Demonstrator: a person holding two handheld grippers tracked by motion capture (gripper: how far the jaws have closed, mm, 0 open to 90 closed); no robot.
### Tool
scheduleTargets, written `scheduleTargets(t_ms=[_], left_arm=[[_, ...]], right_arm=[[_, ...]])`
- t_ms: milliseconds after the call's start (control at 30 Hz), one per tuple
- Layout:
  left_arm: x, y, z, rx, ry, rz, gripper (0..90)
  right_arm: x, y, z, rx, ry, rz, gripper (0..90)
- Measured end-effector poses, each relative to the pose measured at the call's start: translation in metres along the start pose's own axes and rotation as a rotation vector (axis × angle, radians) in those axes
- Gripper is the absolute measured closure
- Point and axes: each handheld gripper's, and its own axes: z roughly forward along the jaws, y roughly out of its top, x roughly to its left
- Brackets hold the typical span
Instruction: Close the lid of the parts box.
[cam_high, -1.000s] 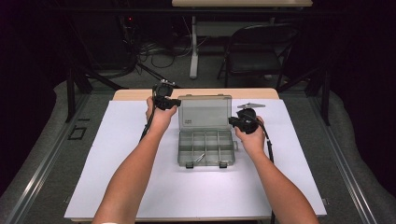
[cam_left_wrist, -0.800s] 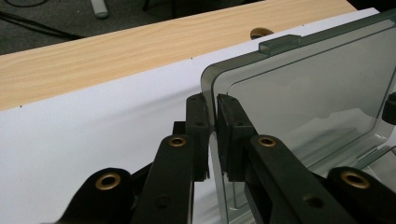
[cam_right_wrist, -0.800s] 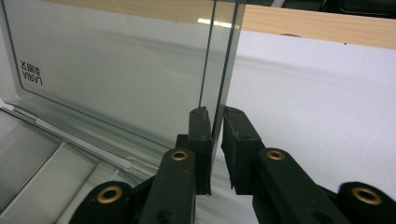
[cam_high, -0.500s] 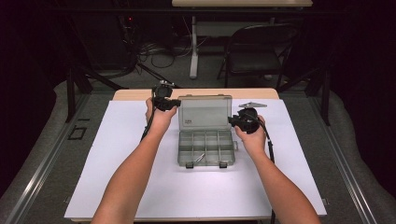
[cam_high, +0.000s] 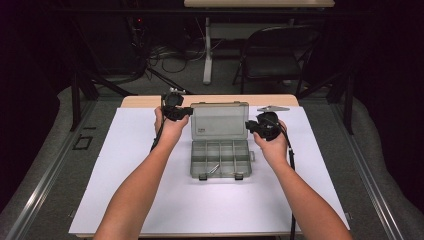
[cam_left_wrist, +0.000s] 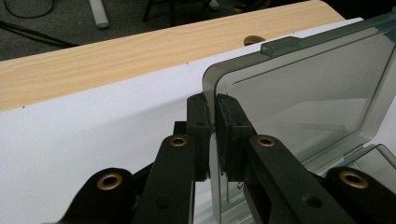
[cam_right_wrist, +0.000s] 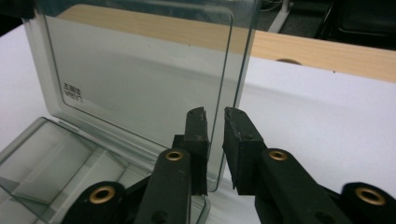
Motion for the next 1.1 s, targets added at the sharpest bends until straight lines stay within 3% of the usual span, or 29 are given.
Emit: scheduleTargets(t_ms=[233,500,800,1100], left_arm=[[-0.002,-0.002,-0.006,-0.006,-0.007,-0.004,84.9],[-0.004,-0.007,-0.013,-0.020,-0.014,-0.002,85.3],[-0.009,-0.013,-0.022,-0.031,-0.016,0.012,85.7],[-0.015,-0.020,-0.029,-0.048,-0.004,0.035,86.0]], right_arm=[[0.005,0.010,-0.009,0.013,-0.005,-0.040,90.0],[0.014,0.028,-0.021,0.015,-0.003,-0.065,90.0],[0.020,0.056,-0.034,0.012,0.004,-0.055,90.0],[0.025,0.081,-0.034,0.003,-0.022,-0.058,90.0]])
